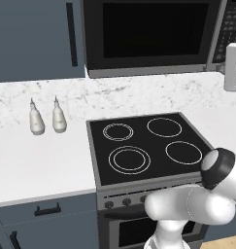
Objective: Open the microwave, place the bowl with waffle inside the microwave, then close the microwave door and turn it on.
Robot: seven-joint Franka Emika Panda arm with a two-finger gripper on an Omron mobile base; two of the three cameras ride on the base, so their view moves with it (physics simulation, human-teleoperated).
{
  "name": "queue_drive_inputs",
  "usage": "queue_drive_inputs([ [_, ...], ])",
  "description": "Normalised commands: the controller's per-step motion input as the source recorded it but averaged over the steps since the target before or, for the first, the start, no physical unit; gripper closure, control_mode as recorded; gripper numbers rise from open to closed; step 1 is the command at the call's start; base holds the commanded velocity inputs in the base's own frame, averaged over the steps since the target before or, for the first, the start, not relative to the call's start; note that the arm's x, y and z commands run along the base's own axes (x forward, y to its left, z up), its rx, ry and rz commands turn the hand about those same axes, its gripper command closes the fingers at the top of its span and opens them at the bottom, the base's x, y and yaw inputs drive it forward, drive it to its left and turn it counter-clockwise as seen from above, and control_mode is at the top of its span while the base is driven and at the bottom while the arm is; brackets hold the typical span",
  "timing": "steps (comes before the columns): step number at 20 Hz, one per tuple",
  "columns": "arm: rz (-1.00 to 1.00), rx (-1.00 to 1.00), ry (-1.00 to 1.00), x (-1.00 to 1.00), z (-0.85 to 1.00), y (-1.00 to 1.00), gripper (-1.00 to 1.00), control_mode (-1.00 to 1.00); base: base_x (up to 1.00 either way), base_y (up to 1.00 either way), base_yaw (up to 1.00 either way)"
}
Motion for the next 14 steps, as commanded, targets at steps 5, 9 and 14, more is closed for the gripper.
queue_drive_inputs([
  [5, -0.02, 0.05, 0.0, 0.13, 0.0, -0.17, 1.0, -1.0, 0.0, 0.0, 0.0],
  [9, -0.09, 0.11, 0.0, 0.32, 0.0, -0.62, 1.0, -1.0, 0.0, 0.0, 0.0],
  [14, -0.09, 0.1, 0.0, 0.41, 0.0, -0.42, 1.0, -1.0, 0.0, 0.0, 0.0],
])
